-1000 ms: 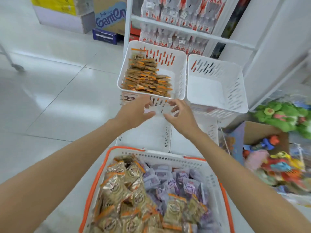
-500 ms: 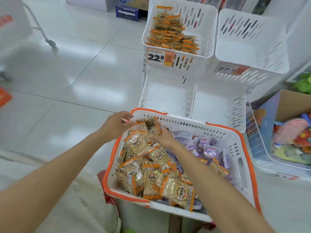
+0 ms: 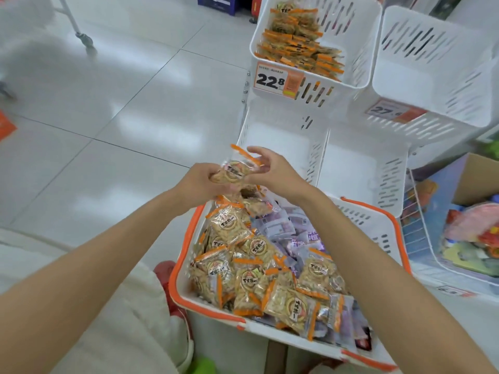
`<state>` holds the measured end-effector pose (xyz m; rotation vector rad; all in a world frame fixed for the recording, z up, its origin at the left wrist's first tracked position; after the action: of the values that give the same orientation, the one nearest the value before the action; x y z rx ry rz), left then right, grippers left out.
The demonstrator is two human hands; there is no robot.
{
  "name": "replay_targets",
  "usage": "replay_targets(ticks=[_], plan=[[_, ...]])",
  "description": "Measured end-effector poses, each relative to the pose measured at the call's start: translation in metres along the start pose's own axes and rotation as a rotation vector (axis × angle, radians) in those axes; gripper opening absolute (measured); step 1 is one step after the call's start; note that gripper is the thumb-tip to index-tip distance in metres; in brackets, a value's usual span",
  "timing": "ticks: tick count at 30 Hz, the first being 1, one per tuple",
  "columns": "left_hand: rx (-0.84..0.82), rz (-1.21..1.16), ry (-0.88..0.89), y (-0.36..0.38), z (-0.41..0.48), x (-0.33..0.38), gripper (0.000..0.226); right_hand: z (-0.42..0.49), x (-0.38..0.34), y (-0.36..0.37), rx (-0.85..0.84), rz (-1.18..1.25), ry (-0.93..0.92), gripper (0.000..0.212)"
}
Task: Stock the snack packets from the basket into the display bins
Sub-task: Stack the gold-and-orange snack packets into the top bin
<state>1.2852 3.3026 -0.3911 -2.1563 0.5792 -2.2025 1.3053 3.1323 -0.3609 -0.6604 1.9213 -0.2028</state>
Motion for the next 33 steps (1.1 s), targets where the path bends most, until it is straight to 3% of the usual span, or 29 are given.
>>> replay_targets(ticks=[3,5,8,13,16,19,22,24,27,29,31,33], plan=[[0.195,-0.143,-0.139,-0.03,-0.006,-0.029,0.035,0.008,0.034,0.029,-0.082,-0.139,0.179,0.085],[0.239,-0.231,-0.212,-0.037,-0.012,-0.042,0.042,0.012,0.067,0.061,-0.172,-0.391,0.275,0.102],[0.237,-0.312,-0.25,-0.035,-0.018,-0.05,0.042,0.021,0.092,0.081,-0.083,-0.657,0.214,0.104],[0.248,-0.335,-0.254,-0.032,-0.025,-0.054,0.042,0.016,0.091,0.052,0.076,-0.485,0.113,0.028],[0.199,-0.321,-0.2,-0.024,-0.026,-0.044,0.037,0.005,0.075,0.019,0.201,-0.175,0.12,0.016],[0.045,-0.407,-0.183,0.001,-0.025,-0.03,0.046,0.0,0.048,0.01,0.08,0.213,0.085,0.031],[-0.083,-0.513,-0.21,0.018,-0.026,-0.028,0.045,0.003,0.033,0.022,0.013,0.128,0.046,0.031],[-0.042,-0.537,-0.215,0.01,-0.028,-0.033,0.045,0.006,0.036,0.031,-0.028,0.105,0.066,0.033],[0.106,-0.567,-0.26,-0.011,-0.032,-0.046,0.05,0.014,0.057,0.05,-0.058,-0.121,0.102,0.063],[0.187,-0.556,-0.296,-0.021,-0.037,-0.054,0.052,0.022,0.078,0.073,-0.058,-0.485,0.11,0.074],[0.25,-0.538,-0.315,-0.028,-0.041,-0.06,0.054,0.026,0.089,0.088,0.011,-0.806,0.091,0.073],[0.277,-0.537,-0.327,-0.031,-0.044,-0.064,0.054,0.023,0.085,0.088,0.068,-0.816,0.061,0.052]])
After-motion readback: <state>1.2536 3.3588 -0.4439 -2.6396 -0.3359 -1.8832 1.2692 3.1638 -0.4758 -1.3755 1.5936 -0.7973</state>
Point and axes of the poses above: each hand's wrist, its own z-axis towards the middle knuckle, its own y-axis out of the palm, x = y × z, the point moved 5 cm from there along z, towards the middle knuckle, and after that the axes turned 14 degrees about y, right-handed, at the moved point
